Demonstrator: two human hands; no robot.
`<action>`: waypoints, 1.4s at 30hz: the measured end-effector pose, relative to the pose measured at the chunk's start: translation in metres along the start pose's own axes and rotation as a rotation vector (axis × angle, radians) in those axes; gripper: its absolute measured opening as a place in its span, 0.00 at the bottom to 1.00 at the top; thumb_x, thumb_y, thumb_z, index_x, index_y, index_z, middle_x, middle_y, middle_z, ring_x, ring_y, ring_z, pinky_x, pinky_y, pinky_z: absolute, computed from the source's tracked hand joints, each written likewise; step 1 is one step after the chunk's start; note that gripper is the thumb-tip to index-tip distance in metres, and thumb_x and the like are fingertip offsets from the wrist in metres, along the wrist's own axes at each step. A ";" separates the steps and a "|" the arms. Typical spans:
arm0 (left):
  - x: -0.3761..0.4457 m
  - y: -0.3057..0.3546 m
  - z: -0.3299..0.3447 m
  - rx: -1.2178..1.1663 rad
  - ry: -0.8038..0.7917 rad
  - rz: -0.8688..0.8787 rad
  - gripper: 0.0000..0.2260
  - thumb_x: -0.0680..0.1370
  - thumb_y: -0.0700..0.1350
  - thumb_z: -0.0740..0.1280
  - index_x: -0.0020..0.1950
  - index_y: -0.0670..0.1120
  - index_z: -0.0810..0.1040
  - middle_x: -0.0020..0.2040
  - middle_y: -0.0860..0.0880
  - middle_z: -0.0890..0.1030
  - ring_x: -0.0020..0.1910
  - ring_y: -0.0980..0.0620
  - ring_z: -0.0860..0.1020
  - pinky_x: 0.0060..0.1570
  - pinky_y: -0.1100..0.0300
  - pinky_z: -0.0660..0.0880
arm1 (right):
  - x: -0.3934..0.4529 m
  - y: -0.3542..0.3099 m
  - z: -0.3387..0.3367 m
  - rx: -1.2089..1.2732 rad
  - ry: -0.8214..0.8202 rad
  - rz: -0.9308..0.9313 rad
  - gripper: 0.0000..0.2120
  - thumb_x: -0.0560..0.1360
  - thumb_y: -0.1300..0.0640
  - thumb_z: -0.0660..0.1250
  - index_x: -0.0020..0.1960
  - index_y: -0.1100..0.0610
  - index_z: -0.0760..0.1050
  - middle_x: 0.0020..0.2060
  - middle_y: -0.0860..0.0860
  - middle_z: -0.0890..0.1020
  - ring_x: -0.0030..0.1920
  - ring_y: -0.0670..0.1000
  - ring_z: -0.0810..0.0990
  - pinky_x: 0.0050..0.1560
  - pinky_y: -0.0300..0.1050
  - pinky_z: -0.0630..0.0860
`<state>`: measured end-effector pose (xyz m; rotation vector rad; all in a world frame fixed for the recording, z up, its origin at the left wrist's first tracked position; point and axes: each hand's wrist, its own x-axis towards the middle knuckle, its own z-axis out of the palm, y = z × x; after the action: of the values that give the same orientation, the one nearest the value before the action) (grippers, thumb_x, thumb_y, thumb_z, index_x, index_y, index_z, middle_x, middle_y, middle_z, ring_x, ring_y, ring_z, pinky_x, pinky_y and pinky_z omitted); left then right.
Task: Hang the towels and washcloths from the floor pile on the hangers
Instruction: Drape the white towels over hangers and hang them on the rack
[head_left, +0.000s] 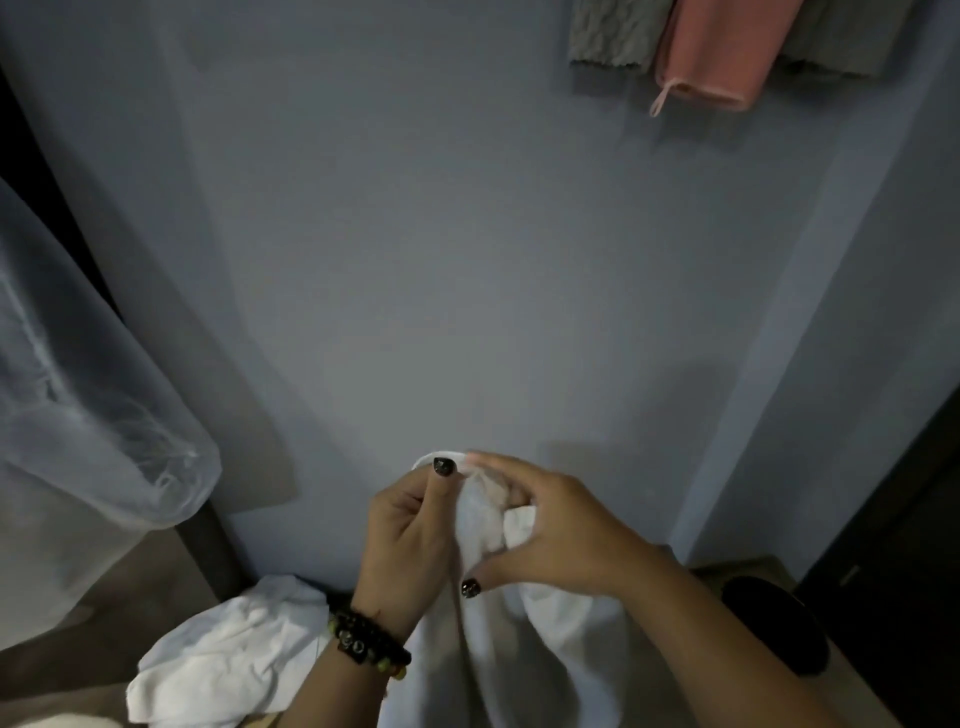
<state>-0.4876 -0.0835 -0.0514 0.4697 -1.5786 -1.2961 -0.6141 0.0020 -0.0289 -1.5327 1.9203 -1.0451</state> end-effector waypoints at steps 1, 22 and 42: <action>0.000 0.002 -0.002 -0.016 -0.013 0.007 0.21 0.73 0.60 0.58 0.33 0.47 0.80 0.28 0.47 0.79 0.28 0.56 0.74 0.29 0.65 0.70 | 0.001 -0.001 0.007 0.011 -0.026 -0.017 0.31 0.57 0.49 0.83 0.56 0.35 0.75 0.47 0.33 0.80 0.50 0.31 0.77 0.48 0.28 0.72; -0.014 -0.010 -0.024 0.018 0.052 0.109 0.20 0.75 0.54 0.62 0.38 0.37 0.69 0.31 0.51 0.69 0.30 0.56 0.66 0.31 0.66 0.65 | 0.011 -0.049 -0.007 0.219 0.371 -0.222 0.15 0.65 0.54 0.69 0.35 0.67 0.73 0.28 0.58 0.71 0.31 0.45 0.69 0.32 0.38 0.65; -0.017 -0.039 0.004 0.126 -0.037 -0.062 0.15 0.73 0.60 0.61 0.36 0.49 0.73 0.28 0.56 0.68 0.29 0.58 0.64 0.28 0.64 0.61 | -0.031 -0.021 -0.089 -0.078 0.844 -0.006 0.21 0.72 0.56 0.71 0.27 0.57 0.63 0.24 0.50 0.67 0.28 0.49 0.66 0.31 0.43 0.64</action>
<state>-0.4948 -0.0820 -0.0939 0.5795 -1.6955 -1.2627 -0.6600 0.0539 0.0388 -1.2188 2.4969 -1.8409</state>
